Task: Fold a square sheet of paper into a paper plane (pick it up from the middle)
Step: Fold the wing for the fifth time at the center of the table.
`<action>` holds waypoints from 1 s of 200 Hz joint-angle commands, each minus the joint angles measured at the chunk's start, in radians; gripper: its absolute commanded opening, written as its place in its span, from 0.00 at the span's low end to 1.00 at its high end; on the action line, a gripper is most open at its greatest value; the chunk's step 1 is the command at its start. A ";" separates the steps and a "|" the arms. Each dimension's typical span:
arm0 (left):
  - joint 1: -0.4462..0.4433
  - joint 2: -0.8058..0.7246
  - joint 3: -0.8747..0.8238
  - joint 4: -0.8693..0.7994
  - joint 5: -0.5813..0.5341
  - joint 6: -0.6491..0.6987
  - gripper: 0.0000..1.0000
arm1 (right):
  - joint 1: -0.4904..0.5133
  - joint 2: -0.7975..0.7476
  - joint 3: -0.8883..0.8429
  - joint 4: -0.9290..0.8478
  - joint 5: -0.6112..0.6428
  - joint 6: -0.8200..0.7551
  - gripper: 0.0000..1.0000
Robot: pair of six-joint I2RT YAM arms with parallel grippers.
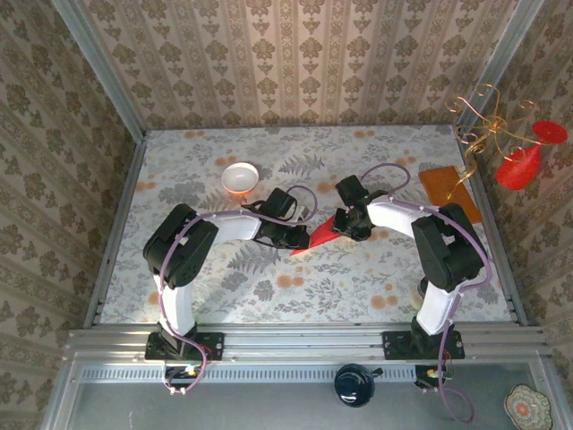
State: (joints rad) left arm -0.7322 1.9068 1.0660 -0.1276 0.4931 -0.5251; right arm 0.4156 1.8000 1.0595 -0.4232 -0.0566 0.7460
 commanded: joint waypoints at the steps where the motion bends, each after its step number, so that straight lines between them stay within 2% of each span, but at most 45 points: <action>1: 0.002 0.017 -0.019 -0.044 -0.017 -0.001 0.10 | -0.001 0.011 -0.024 0.024 -0.030 -0.027 0.39; 53: 0.002 0.029 -0.014 -0.062 -0.021 0.013 0.10 | 0.004 -0.205 -0.090 0.073 -0.050 -0.048 0.43; 79: 0.002 0.032 -0.013 -0.073 -0.025 0.018 0.10 | 0.037 -0.255 -0.132 0.130 -0.080 -0.021 0.41; 140: 0.004 0.032 -0.017 -0.072 -0.029 0.017 0.09 | 0.096 -0.126 -0.083 0.249 -0.138 0.041 0.21; 200: 0.004 0.033 -0.018 -0.061 -0.021 0.007 0.09 | 0.115 -0.038 -0.102 0.340 -0.151 0.146 0.12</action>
State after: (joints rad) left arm -0.7322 1.9102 1.0649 -0.1307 0.4938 -0.5240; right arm 0.5194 1.7428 0.9695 -0.1516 -0.1909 0.8223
